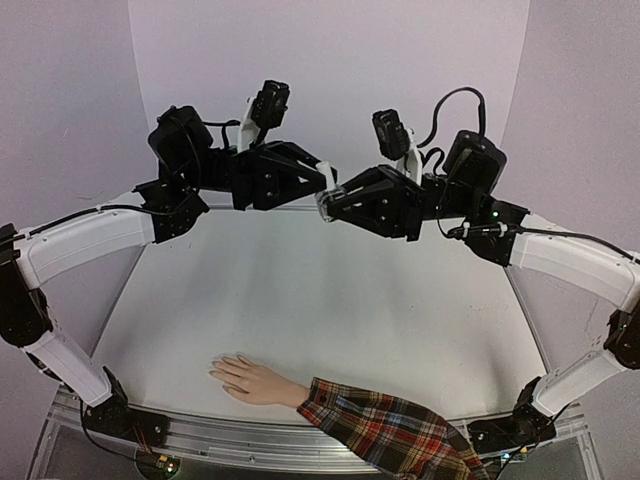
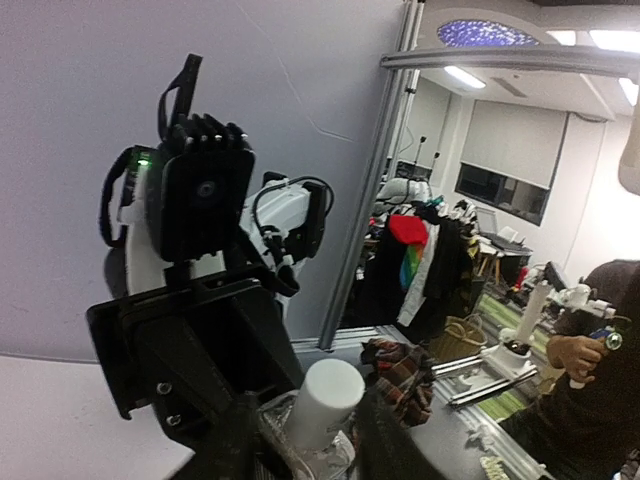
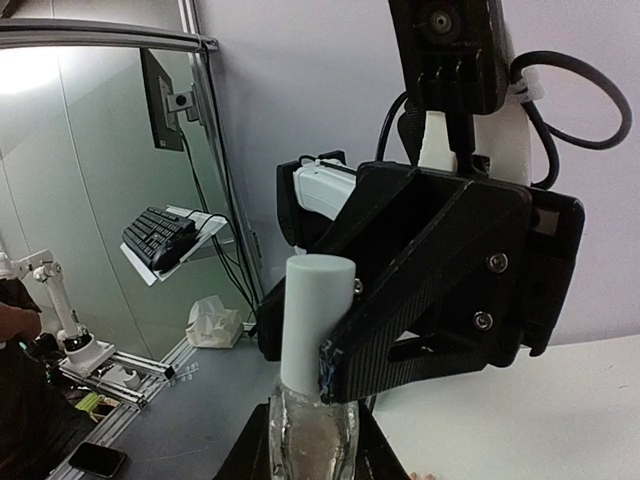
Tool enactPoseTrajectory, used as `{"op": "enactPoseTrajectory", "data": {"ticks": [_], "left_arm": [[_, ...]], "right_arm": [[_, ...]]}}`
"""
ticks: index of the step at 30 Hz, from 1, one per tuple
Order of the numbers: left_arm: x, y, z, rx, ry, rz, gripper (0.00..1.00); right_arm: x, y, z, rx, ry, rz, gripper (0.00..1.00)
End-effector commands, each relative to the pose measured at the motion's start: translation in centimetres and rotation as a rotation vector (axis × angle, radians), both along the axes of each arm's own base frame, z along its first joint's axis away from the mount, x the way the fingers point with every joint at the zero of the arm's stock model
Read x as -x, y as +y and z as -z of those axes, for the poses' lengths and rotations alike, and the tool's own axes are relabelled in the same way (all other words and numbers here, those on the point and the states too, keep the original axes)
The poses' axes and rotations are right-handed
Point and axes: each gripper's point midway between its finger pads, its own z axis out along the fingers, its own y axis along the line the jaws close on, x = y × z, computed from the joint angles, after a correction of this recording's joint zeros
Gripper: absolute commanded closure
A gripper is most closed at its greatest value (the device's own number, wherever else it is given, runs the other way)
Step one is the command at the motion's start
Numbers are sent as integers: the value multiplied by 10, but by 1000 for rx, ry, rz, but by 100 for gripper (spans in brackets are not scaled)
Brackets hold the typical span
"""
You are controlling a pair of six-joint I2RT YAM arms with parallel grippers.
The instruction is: Paint the nails
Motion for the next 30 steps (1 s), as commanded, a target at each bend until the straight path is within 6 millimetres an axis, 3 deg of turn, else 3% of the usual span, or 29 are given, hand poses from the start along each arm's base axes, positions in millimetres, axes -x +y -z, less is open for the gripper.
{"op": "enactPoseTrajectory", "data": {"ticks": [1,3,5,8,10,14,25,30], "left_arm": [[-19,10,0,-74,89,-183,40],[-34,18,-4,-60,101,-340,29],[-59,26,-5,-55,143,-525,26],[-96,33,-5,-65,239,-738,26],[-111,35,-3,-68,288,-806,28],[-120,33,-7,-29,318,-833,33],[-138,11,18,-101,369,-853,49],[-139,6,21,-113,380,-845,62]], "right_arm": [[-20,-16,-14,-97,-217,238,100],[-60,-13,5,-13,-204,454,100],[-94,-16,15,36,-183,640,100],[-120,-15,25,97,-181,805,100],[-134,-13,32,148,-197,903,100],[-147,-6,33,198,-208,1016,100],[-147,17,31,226,-242,1065,100],[-146,21,30,236,-260,1071,100]]}}
